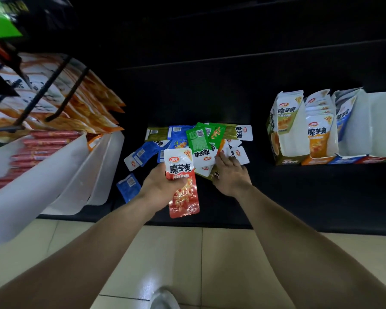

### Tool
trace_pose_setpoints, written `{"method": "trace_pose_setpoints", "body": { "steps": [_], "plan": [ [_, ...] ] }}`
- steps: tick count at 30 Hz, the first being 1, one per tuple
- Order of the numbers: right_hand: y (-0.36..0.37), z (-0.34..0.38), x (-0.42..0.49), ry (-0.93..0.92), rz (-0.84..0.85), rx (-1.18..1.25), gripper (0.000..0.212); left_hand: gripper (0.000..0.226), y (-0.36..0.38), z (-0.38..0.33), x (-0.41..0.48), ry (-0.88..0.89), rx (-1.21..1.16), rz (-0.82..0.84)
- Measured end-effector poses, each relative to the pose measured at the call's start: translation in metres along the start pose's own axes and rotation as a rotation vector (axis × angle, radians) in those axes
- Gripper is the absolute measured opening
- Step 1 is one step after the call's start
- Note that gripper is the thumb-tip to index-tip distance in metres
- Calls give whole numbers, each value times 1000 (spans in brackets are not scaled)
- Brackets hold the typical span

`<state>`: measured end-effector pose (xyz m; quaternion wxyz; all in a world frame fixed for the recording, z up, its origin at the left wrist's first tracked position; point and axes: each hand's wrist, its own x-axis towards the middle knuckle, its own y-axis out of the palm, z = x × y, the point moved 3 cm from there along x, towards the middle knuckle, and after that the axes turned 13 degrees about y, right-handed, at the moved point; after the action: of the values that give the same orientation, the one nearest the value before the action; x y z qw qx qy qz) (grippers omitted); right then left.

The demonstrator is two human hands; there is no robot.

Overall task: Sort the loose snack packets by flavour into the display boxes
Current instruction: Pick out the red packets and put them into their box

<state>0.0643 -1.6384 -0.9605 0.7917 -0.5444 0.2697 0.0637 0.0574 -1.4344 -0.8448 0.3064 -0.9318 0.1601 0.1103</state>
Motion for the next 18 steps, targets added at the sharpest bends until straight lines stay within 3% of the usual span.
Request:
{"method": "trace_pose_setpoints", "body": {
  "steps": [4,14,18],
  "plan": [
    [10,3,-4,-66,-40,-41,81,26,-1,5,2,-6,17,10],
    [20,-1,-4,-23,-46,-133,88,23,3,-9,6,21,18,18],
    [14,-4,-10,-24,-78,96,72,26,2,-11,7,19,14,14]
  ]
}}
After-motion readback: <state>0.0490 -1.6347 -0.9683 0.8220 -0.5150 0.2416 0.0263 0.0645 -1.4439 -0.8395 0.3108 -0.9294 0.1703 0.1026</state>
